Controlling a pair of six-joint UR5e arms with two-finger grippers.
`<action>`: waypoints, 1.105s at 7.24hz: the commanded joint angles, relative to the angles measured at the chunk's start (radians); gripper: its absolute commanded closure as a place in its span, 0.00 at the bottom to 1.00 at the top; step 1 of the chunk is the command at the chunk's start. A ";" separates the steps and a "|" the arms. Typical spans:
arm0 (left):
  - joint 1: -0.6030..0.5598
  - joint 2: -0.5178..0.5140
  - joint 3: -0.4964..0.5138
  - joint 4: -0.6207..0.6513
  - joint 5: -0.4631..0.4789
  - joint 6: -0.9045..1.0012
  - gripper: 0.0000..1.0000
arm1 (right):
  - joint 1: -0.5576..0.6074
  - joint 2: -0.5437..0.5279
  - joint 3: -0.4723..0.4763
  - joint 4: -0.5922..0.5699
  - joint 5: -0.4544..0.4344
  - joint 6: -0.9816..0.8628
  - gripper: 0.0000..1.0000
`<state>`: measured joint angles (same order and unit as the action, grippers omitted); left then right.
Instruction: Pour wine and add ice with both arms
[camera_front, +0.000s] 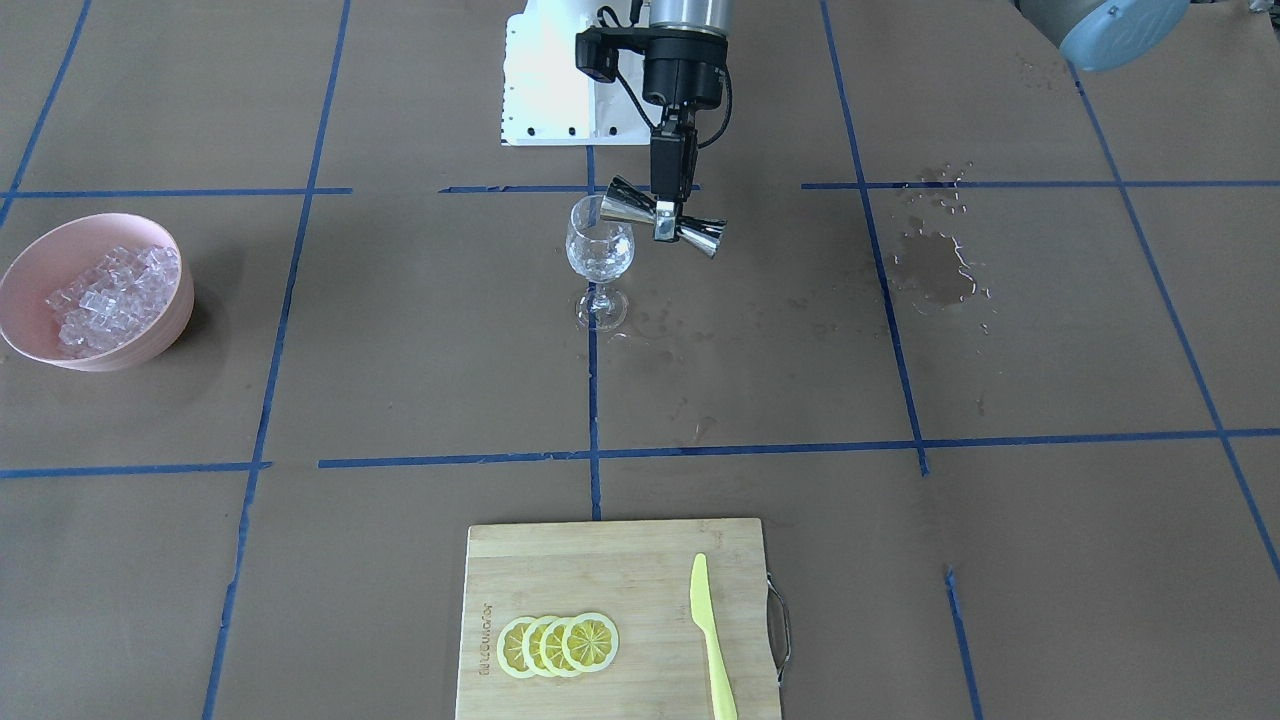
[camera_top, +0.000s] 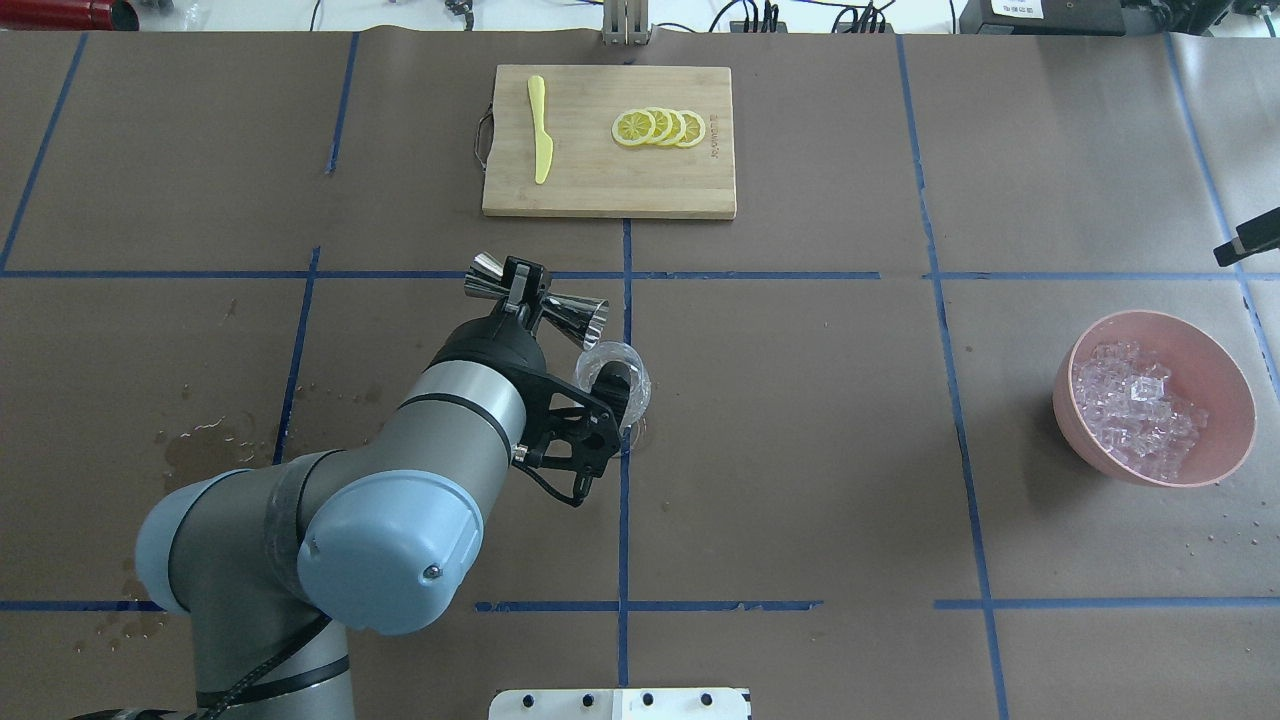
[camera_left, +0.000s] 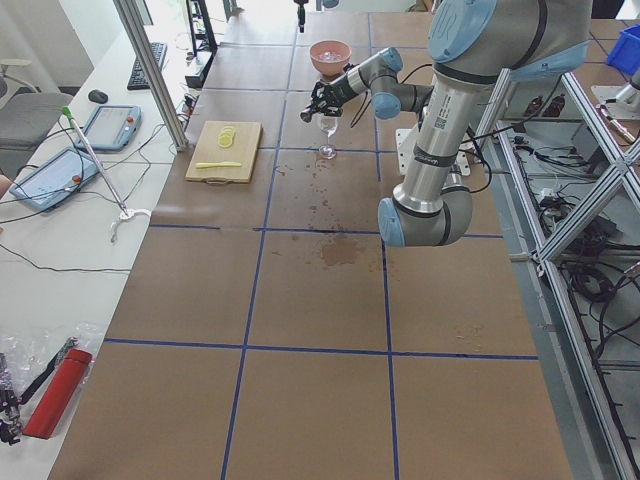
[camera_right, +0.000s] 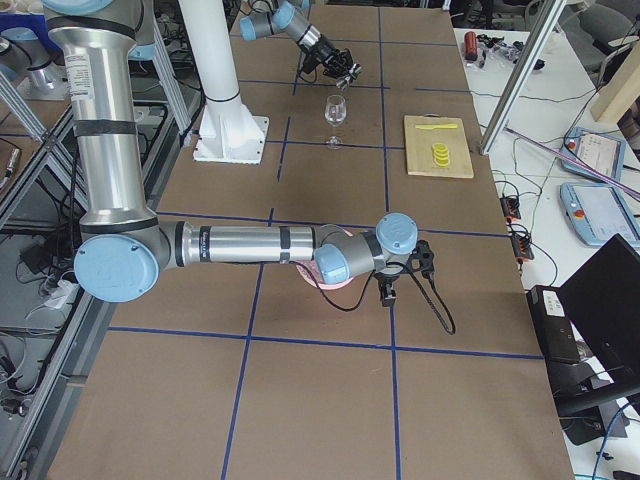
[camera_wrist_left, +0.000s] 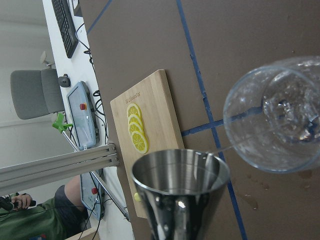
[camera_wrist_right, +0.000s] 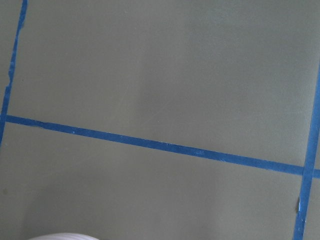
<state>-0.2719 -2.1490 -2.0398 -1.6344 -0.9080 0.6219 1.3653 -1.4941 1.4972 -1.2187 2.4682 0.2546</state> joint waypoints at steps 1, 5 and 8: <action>0.000 -0.012 -0.008 0.018 -0.006 0.026 1.00 | 0.000 0.000 -0.002 0.001 0.000 0.000 0.00; -0.013 0.085 -0.036 -0.190 -0.006 -0.435 1.00 | -0.002 0.012 -0.018 0.001 0.000 0.000 0.00; -0.018 0.282 -0.031 -0.484 -0.008 -0.823 1.00 | -0.002 0.017 -0.018 0.001 0.000 0.000 0.00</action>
<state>-0.2884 -1.9308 -2.0772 -2.0278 -0.9156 -0.0526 1.3637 -1.4795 1.4793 -1.2180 2.4682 0.2546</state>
